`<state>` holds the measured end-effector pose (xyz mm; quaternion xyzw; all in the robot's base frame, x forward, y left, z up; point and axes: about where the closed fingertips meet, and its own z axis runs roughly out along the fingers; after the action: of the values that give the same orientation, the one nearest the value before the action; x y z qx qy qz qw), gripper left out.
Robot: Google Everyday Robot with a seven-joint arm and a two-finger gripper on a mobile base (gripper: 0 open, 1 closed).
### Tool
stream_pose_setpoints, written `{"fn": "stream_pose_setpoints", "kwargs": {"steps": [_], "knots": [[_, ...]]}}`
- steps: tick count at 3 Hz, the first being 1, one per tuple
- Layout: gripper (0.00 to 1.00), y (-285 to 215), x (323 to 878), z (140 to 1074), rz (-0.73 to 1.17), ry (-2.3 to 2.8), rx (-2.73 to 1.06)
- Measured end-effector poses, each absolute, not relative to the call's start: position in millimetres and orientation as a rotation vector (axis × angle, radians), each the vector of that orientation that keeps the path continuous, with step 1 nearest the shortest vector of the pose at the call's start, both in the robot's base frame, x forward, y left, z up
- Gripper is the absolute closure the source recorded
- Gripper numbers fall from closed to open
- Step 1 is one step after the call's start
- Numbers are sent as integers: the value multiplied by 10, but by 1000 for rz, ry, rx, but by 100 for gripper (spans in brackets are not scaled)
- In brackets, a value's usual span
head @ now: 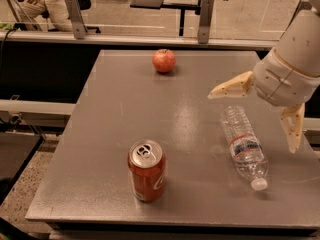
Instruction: Place water bottle upright
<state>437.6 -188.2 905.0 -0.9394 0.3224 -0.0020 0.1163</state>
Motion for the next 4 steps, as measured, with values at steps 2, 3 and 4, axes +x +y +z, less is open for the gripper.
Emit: {"fn": "stream_pose_setpoints", "kwargs": {"steps": [2,3,4], "knots": [[0,-1875,4265,8740,35,689,-2844],[0,-1851,4237,8610,50,606,-2888],[13,-1841,4232,8512,57,553,-2931]]}}
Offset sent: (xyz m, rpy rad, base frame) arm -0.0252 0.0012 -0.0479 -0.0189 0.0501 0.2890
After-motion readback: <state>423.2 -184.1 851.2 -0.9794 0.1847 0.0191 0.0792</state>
